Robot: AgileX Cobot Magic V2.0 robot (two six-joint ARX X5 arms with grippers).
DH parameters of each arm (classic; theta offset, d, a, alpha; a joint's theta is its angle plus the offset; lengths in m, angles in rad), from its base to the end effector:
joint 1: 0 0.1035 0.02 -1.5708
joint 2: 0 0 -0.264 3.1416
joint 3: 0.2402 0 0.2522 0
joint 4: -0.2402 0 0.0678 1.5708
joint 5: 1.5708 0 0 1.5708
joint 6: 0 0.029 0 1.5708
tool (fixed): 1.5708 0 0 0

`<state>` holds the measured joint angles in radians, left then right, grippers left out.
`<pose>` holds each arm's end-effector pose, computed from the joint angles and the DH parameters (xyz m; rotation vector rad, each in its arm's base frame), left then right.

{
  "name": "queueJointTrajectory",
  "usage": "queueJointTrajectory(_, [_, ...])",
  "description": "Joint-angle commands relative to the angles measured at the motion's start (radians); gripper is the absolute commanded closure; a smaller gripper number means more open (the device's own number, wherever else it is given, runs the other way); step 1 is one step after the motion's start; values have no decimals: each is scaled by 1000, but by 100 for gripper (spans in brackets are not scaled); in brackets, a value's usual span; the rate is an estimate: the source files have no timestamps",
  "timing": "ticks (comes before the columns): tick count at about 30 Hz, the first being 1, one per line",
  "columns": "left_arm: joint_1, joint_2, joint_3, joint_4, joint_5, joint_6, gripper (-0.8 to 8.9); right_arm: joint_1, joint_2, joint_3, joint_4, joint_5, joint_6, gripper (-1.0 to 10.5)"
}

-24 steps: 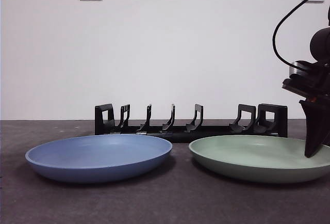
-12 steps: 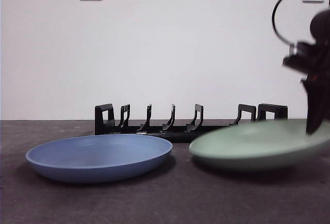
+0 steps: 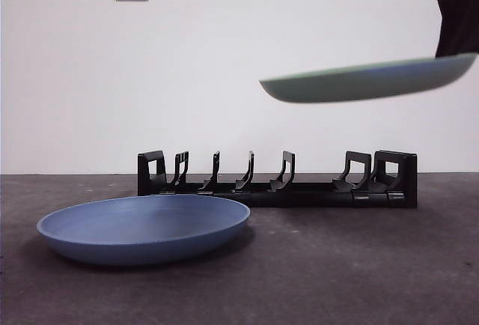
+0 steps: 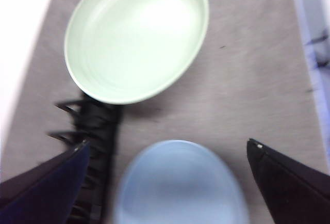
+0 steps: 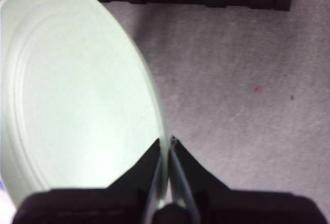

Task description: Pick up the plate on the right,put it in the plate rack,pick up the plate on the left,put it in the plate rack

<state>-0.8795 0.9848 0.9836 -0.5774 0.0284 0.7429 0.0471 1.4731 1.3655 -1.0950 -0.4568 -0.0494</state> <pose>0.1269 -0.1547 0.3302 0.9196 0.1950 -1.0580 0.2771 0.0259 0.3120 0.2044 1.1763 0.4699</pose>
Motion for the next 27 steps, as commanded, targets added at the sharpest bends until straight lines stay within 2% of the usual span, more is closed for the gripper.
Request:
queueJointTrajectory(1, [-63,48,1,56,-105,160,166,23,-14,16,-31,-29,-7,959])
queueJointTrajectory(5, [-124,119,1,130,-214,298,166,70,-25,27,-58,-42,-7,959])
queueJointTrajectory(7, [-146,151,1,154,-244,336,166,92,-25,31,-69,-43,-7,959])
queueJointTrajectory(10, [-166,186,1,157,-258,343,180,124,-25,38,-80,-43,-6,959])
queueJointTrajectory(14, [-167,216,1,160,-259,343,287,158,-25,40,-80,-49,-5,959])
queueJointTrajectory(16, [-167,226,1,160,-259,343,293,164,-25,40,-80,-50,-5,959])
queueJointTrajectory(18, [-167,228,1,159,-266,342,381,165,-25,40,-81,-53,-5,959])
queueJointTrajectory(20, [-167,229,1,158,-266,342,559,168,-25,40,-82,-57,-5,959])
queueJointTrajectory(22, [-167,229,1,153,-265,341,692,168,-25,40,-82,-64,-5,959])
queueJointTrajectory(27, [-168,229,1,145,-264,337,762,168,-25,40,-79,-65,-5,959])
